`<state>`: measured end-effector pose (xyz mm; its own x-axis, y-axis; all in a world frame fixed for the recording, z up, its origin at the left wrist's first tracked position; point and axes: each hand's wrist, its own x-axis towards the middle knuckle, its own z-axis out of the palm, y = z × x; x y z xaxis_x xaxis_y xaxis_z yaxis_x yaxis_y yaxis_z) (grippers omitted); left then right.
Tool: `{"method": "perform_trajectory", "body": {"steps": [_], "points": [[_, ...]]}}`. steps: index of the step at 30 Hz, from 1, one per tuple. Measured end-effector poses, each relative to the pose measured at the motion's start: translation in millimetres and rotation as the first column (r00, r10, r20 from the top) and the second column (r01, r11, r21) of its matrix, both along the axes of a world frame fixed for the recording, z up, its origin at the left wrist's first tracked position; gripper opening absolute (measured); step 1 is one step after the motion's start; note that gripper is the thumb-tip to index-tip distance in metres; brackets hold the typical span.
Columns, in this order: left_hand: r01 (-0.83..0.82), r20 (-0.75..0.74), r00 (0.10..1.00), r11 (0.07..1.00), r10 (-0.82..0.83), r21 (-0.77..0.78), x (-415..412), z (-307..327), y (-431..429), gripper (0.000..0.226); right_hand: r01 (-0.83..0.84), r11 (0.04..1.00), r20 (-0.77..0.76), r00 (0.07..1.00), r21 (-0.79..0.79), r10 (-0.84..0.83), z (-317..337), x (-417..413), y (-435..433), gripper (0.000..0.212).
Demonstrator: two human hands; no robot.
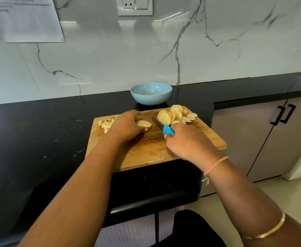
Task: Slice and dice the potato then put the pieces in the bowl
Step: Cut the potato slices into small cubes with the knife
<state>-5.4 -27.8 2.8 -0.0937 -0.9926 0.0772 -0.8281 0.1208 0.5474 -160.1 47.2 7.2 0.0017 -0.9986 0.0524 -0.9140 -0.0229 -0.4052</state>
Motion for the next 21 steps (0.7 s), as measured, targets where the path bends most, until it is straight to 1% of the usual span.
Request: {"method": "perform_trajectory", "body": {"steps": [3, 5, 7, 12, 14, 17, 19, 21], "points": [[-0.011, -0.036, 0.999, 1.0, 0.011, 0.013, -4.6, -2.2, -0.2, 0.064, -0.034, 0.999, 0.042, 0.999, -0.005, 0.034, 5.7, 1.3, 0.2, 0.037], [-0.028, -0.053, 0.998, 1.0, 0.028, 0.003, -7.0, -2.9, -0.1, 0.063, -0.056, 0.998, 0.06, 0.997, 0.024, 0.054, 11.7, 2.9, -0.4, 0.041], [-0.05, -0.039, 0.998, 0.999, 0.049, -0.019, -8.1, -4.1, -0.8, 0.066, -0.069, 0.996, 0.07, 0.995, 0.06, 0.065, 16.8, 5.9, -1.5, 0.043], [-0.07, -0.058, 0.996, 0.998, 0.069, -0.007, -7.1, -4.8, -3.0, 0.074, -0.048, 0.994, 0.032, 0.998, 0.096, 0.045, 27.6, 16.8, -4.6, 0.043], [-0.069, -0.054, 0.996, 0.998, 0.069, 0.0, -6.6, -4.6, -3.4, 0.074, -0.048, 0.992, 0.032, 0.998, 0.118, 0.045, 35.2, 22.3, -5.0, 0.039], [-0.071, -0.042, 0.997, 0.997, 0.071, -0.009, -6.8, -4.8, -2.8, 0.072, -0.035, 0.988, 0.027, 0.999, 0.151, 0.031, 45.8, 28.3, -5.5, 0.015], [-0.074, -0.031, 0.997, 0.997, 0.073, -0.023, -8.6, -5.3, -2.4, 0.071, -0.037, 0.984, 0.018, 0.999, 0.173, 0.034, 49.5, 27.7, -3.9, 0.019], [-0.08, -0.02, 0.997, 0.996, 0.079, -0.034, -10.1, -5.4, -2.4, 0.07, -0.053, 0.98, 0.035, 0.998, 0.19, 0.047, 50.0, 23.3, 0.6, 0.018]]}}
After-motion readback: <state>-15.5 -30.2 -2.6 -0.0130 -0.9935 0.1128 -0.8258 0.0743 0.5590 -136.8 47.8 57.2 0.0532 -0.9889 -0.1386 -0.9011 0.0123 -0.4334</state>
